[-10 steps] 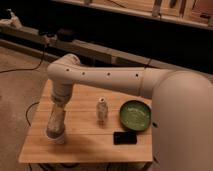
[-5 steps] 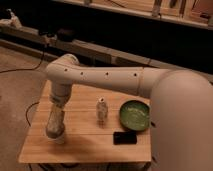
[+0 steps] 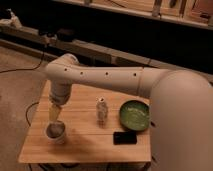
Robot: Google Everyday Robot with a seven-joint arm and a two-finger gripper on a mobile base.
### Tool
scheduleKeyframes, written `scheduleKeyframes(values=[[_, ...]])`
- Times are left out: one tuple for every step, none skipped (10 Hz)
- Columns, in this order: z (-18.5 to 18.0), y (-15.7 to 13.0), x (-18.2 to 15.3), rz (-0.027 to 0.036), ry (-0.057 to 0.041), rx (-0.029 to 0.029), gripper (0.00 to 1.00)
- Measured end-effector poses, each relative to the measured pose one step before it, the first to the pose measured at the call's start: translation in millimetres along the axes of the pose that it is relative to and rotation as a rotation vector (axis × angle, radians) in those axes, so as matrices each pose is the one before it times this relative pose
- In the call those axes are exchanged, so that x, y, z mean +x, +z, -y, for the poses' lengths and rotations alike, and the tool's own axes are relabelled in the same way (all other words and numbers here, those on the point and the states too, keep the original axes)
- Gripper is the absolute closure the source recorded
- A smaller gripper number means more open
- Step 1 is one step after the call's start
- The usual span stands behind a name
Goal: Place the white sponge in the ceramic cup
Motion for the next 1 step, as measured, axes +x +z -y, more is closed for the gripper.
scheduleKeyframes(values=[[-0.2, 0.1, 0.09, 0.00018, 0.00068, -0.00135, 0.2]])
